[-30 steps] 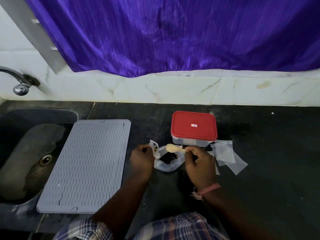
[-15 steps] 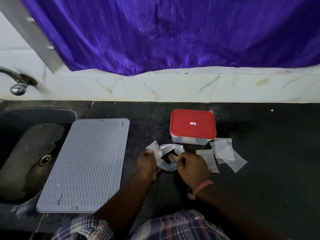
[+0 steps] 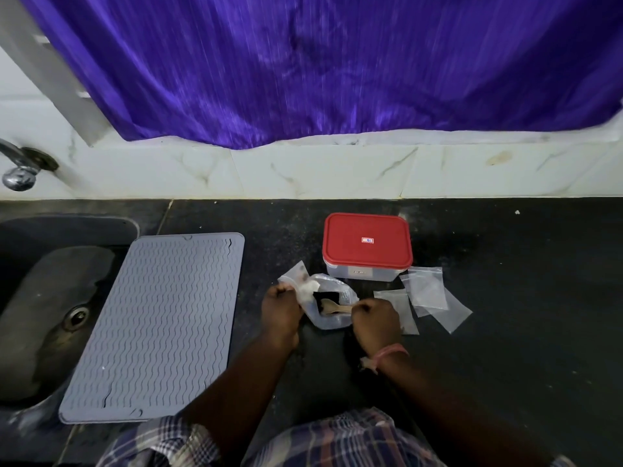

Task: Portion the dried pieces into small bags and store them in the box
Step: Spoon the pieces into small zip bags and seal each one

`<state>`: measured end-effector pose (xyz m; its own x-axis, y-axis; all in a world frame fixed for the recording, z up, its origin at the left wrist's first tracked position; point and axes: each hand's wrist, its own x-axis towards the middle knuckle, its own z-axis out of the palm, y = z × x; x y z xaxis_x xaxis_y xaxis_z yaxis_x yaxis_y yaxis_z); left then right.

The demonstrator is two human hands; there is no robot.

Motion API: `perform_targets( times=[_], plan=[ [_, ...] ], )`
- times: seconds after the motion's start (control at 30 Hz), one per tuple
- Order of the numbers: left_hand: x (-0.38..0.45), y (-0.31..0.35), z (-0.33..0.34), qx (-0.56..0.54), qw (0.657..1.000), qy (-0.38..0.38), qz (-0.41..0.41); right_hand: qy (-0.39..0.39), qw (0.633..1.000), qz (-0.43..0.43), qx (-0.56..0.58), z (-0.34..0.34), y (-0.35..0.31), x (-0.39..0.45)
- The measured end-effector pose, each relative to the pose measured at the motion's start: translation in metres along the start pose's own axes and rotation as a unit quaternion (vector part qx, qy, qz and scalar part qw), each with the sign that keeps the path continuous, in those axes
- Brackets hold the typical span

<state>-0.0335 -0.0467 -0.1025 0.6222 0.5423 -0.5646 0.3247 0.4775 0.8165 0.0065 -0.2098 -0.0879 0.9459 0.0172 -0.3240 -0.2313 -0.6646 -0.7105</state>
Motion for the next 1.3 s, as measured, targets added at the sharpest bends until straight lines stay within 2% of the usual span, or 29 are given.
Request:
perform_targets(
  times=[0.03,0.1,0.33,0.5,0.67,0.8,0.9,1.0,1.1,1.17,1.3],
  plan=[
    [-0.001,0.002,0.000,0.005,1.000,-0.006,0.002,-0.005,0.998,0.049,0.048,0.000,0.000,0.002],
    [-0.002,0.006,0.001,0.007,1.000,-0.012,-0.010,-0.015,0.991,0.080,0.102,0.000,0.003,0.003],
    [0.012,0.002,-0.005,-0.007,0.999,0.027,-0.043,-0.007,0.990,0.076,0.115,-0.003,0.012,0.003],
    [0.009,-0.002,-0.004,0.019,1.000,-0.007,-0.016,-0.009,0.996,0.016,0.088,0.000,0.011,-0.003],
    [0.007,0.003,-0.004,0.010,0.999,0.024,-0.027,0.014,0.985,0.076,0.152,0.000,0.011,-0.002],
    [0.001,0.011,-0.002,0.033,0.997,0.058,-0.026,0.028,0.980,0.080,0.179,-0.006,0.016,0.000],
    [0.003,0.013,-0.007,0.146,0.982,0.120,0.021,0.021,0.974,0.073,0.212,-0.007,0.013,-0.003],
    [-0.002,0.019,-0.014,0.267,0.954,0.112,0.079,0.015,0.968,0.058,0.243,-0.011,0.004,-0.009],
    [-0.011,0.026,-0.018,0.256,0.955,0.070,0.133,0.003,0.961,0.027,0.276,-0.015,-0.012,-0.014],
    [-0.018,0.029,-0.015,0.288,0.942,0.038,0.170,0.000,0.961,-0.004,0.278,-0.016,-0.024,-0.016],
    [-0.027,0.037,-0.006,0.340,0.912,0.043,0.226,0.025,0.975,-0.060,0.214,-0.014,-0.040,-0.017]
  ],
)
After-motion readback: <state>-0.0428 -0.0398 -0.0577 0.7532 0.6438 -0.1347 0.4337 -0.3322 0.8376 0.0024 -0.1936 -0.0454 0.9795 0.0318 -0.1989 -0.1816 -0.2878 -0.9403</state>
